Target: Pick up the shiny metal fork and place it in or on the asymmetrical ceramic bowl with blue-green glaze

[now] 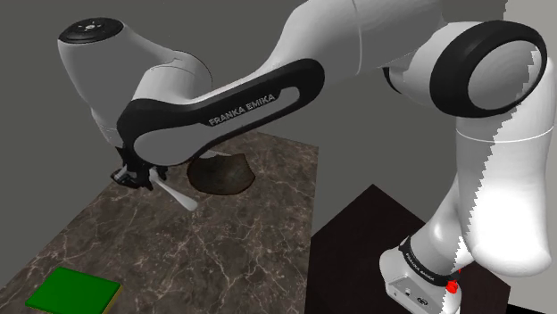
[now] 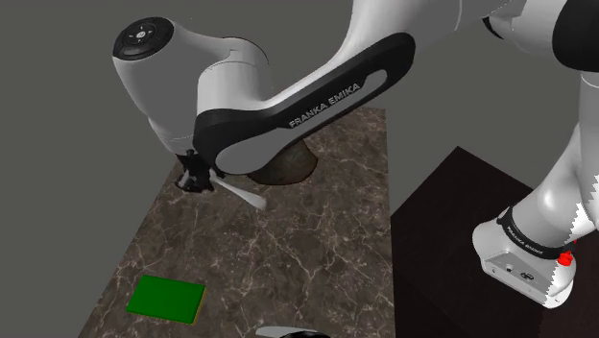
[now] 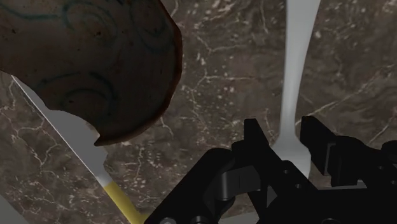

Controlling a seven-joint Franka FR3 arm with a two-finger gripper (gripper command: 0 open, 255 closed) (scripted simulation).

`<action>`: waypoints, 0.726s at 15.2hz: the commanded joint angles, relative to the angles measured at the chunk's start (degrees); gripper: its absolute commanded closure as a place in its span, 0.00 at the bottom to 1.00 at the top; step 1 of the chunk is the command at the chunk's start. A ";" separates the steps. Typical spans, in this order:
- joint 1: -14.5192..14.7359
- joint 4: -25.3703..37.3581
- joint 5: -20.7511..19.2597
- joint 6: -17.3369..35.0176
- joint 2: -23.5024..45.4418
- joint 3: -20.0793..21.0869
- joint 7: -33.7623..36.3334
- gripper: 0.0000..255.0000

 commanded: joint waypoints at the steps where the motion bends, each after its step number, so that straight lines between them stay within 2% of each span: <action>1: 0.02 0.82 0.37 -1.26 -0.50 0.22 -0.34 1.00; 6: 0.00 2.69 1.18 -4.08 -1.63 0.66 -1.19 1.00; 11: -6.98 -9.79 3.51 2.42 -8.88 0.80 -5.41 1.00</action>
